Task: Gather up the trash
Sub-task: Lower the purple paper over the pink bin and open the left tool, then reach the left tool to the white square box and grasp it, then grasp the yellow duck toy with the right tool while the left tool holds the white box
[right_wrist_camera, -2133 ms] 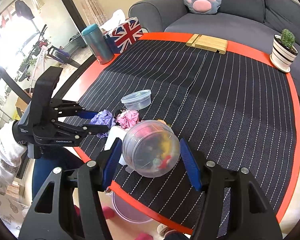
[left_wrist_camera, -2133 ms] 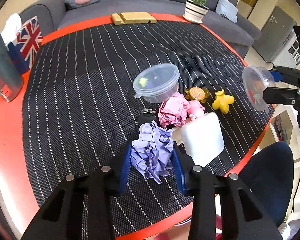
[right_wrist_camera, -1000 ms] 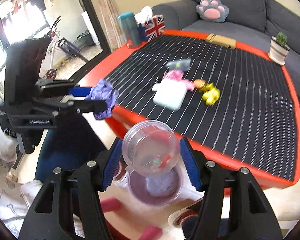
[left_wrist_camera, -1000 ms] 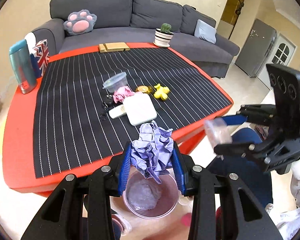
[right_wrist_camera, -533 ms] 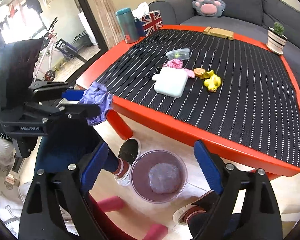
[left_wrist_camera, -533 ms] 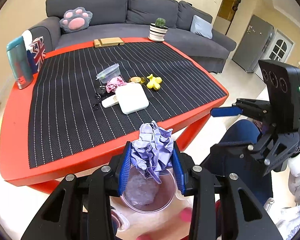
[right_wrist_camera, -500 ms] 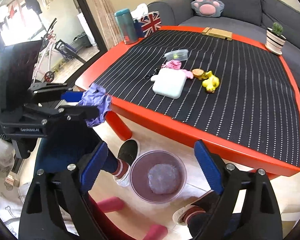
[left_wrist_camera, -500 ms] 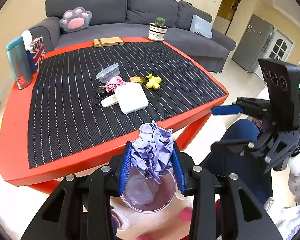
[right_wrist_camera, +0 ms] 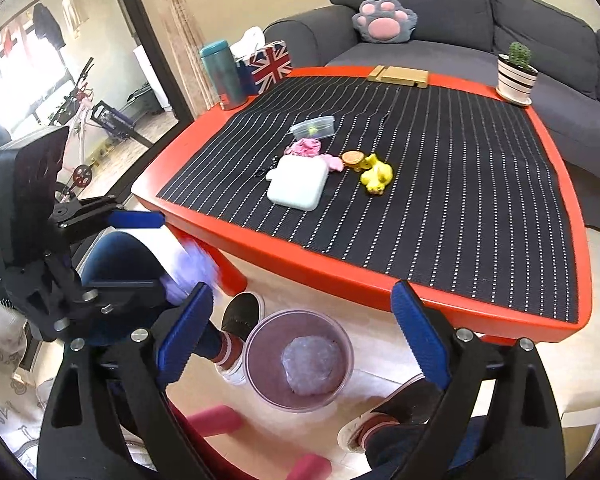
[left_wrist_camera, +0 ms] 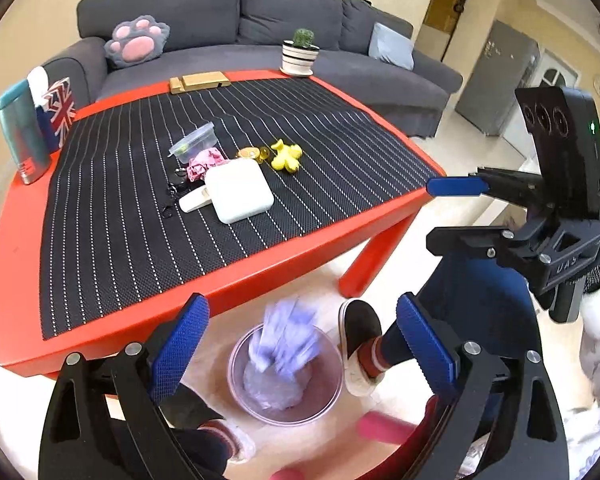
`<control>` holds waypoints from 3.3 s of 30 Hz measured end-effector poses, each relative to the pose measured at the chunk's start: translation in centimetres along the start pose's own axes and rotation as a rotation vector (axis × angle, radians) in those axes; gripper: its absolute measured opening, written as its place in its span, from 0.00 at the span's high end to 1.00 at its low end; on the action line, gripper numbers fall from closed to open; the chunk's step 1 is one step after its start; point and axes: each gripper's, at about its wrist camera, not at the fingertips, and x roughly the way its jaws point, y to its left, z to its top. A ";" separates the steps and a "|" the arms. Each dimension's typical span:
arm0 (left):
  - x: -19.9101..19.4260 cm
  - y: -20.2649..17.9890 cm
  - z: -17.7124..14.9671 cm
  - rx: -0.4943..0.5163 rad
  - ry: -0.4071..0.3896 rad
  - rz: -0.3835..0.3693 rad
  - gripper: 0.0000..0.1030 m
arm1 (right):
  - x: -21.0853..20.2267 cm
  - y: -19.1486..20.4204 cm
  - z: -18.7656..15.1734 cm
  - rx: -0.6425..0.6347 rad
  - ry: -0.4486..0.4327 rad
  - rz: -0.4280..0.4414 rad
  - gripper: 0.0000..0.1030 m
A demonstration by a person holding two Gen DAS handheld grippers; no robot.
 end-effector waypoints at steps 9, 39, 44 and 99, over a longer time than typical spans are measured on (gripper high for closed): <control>-0.2 0.6 0.1 -0.029 -0.008 0.026 0.08 | 0.3 0.2 -0.2 0.003 0.008 0.002 0.08; 3.7 2.7 5.6 -0.156 0.013 0.137 0.08 | 0.2 -2.5 2.4 0.062 -0.010 -0.118 0.05; 5.4 3.3 6.9 -0.192 0.035 0.180 0.08 | 0.2 -3.3 2.3 0.080 -0.012 -0.119 0.05; 7.0 5.8 9.2 -0.176 0.020 0.302 0.45 | 3.8 -5.0 6.9 0.045 0.021 -0.121 0.05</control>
